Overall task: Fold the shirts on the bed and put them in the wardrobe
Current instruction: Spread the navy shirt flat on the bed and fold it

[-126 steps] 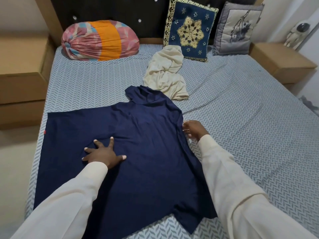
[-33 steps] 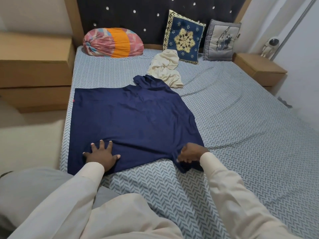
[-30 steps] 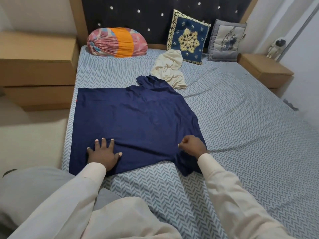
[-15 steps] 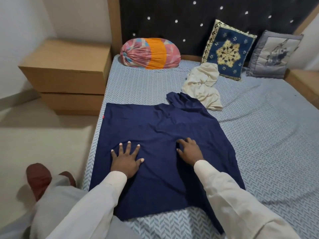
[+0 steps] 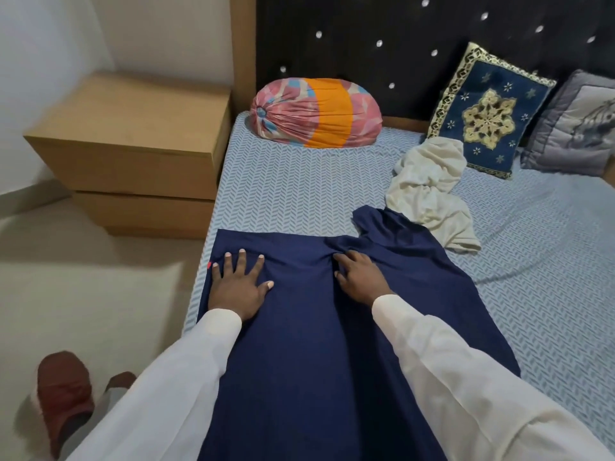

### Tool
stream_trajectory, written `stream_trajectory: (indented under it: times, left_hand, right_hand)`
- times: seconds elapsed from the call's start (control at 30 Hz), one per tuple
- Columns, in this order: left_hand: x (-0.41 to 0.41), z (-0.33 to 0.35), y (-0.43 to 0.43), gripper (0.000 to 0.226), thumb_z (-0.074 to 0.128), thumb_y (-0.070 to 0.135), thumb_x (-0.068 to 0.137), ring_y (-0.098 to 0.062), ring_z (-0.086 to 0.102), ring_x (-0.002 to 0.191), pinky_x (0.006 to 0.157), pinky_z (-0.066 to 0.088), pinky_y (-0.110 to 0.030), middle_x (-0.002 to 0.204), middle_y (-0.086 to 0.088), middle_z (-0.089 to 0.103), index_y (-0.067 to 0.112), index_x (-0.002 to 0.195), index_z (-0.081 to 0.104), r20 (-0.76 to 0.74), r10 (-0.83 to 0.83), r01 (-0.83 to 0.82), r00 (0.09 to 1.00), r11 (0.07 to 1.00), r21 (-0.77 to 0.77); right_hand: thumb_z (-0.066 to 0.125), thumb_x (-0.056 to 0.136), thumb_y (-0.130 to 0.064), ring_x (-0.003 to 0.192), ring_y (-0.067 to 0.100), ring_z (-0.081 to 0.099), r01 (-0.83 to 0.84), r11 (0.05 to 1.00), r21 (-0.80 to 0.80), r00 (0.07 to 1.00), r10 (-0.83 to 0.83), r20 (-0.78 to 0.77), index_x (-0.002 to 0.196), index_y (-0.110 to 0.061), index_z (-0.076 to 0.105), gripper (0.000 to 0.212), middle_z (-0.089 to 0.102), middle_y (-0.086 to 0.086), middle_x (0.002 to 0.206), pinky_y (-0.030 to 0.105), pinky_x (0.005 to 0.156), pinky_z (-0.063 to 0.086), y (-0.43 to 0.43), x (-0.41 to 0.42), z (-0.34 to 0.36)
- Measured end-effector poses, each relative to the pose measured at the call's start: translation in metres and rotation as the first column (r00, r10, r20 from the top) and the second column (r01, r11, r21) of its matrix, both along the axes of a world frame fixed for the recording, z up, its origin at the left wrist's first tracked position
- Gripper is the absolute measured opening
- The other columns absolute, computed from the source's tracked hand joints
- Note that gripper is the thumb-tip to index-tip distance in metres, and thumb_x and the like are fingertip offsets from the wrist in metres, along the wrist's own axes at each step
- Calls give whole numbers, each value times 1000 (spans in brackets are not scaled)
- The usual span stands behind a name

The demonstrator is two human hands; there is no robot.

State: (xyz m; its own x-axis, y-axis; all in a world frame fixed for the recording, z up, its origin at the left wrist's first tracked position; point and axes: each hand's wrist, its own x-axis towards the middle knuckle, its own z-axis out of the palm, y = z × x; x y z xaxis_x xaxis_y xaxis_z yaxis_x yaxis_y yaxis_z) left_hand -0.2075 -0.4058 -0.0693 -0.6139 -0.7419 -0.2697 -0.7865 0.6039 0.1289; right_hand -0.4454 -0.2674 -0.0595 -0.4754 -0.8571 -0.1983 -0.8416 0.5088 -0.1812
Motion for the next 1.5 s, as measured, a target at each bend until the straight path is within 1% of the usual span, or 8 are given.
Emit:
stream_trajectory:
  times: [0.3, 0.5, 0.63, 0.8, 0.93, 1.23, 1.37, 1.5]
  left_hand:
    - [-31, 5, -48, 66, 17, 51, 100, -40, -5, 148, 119, -4, -55, 162, -17, -1, 22, 157, 1, 69, 143, -137, 987, 987, -88]
    - [-90, 20, 4, 80, 36, 62, 93, -38, -10, 148, 117, 0, -62, 162, -14, -7, 31, 155, -5, -101, -161, 172, 982, 979, 112]
    - [-107, 19, 9, 111, 58, 76, 74, -42, -11, 147, 111, 7, -70, 161, -14, -15, 36, 154, -8, 81, -163, 146, 983, 972, 187]
    - [-125, 23, 8, 122, 70, 71, 66, -47, 1, 145, 104, 22, -74, 161, -16, -10, 38, 153, -9, 194, -133, 106, 972, 984, 146]
    - [-133, 20, 7, 129, 75, 70, 62, -47, 4, 143, 101, 25, -75, 160, -17, -9, 38, 153, -11, 224, -110, 82, 968, 988, 132]
    - [-137, 19, 8, 129, 74, 69, 63, -47, 3, 142, 101, 23, -76, 160, -17, -12, 38, 152, -13, 249, -109, 77, 962, 988, 134]
    - [-127, 20, 1, 126, 66, 80, 61, -43, 3, 145, 105, 23, -70, 162, -12, -10, 40, 152, -10, 208, -146, 120, 967, 984, 133]
    - [-85, 10, -4, 106, 27, 94, 70, -31, -9, 149, 116, 3, -62, 163, -5, -13, 39, 153, -8, 87, -191, 186, 978, 981, 56]
  right_hand:
    - [50, 99, -26, 149, 25, 17, -3, 1000, 24, 987, -1, 163, 153, -17, 31, 59, 24, 12, 160, 33, 122, 9, -47, -28, 5]
    - [59, 86, -9, 111, 33, 58, 455, 723, -520, 889, -403, 217, 113, -7, 67, 29, 65, 16, 115, 31, 97, 40, -6, -79, 16]
    - [65, 82, -18, 106, 40, 61, 814, 497, -301, 577, -751, 320, 117, -5, 55, 39, 57, 24, 120, 45, 90, 49, 38, -150, 13]
    - [80, 73, -30, 63, 28, 66, 782, 609, -129, 605, -695, 388, 76, -15, 58, 26, 68, 10, 71, 40, 66, 56, 44, -193, 11]
    - [70, 62, -28, 82, 32, 72, 857, 463, -225, 515, -772, 372, 72, -21, 57, 18, 71, 13, 82, 48, 77, 60, 44, -253, -7]
    - [60, 81, -18, 103, 38, 57, 647, 610, -459, 731, -667, 143, 108, -11, 53, 30, 57, 19, 113, 43, 87, 45, 32, -157, 13]
    - [58, 91, -40, 107, 36, 54, 380, 909, -169, 923, -385, 7, 110, -18, 56, 30, 60, 12, 114, 43, 90, 44, 41, -106, -19]
    - [55, 95, -41, 124, 38, 42, 323, 946, 23, 946, -323, 30, 136, -18, 46, 49, 46, 14, 137, 44, 105, 35, 49, -104, -18]
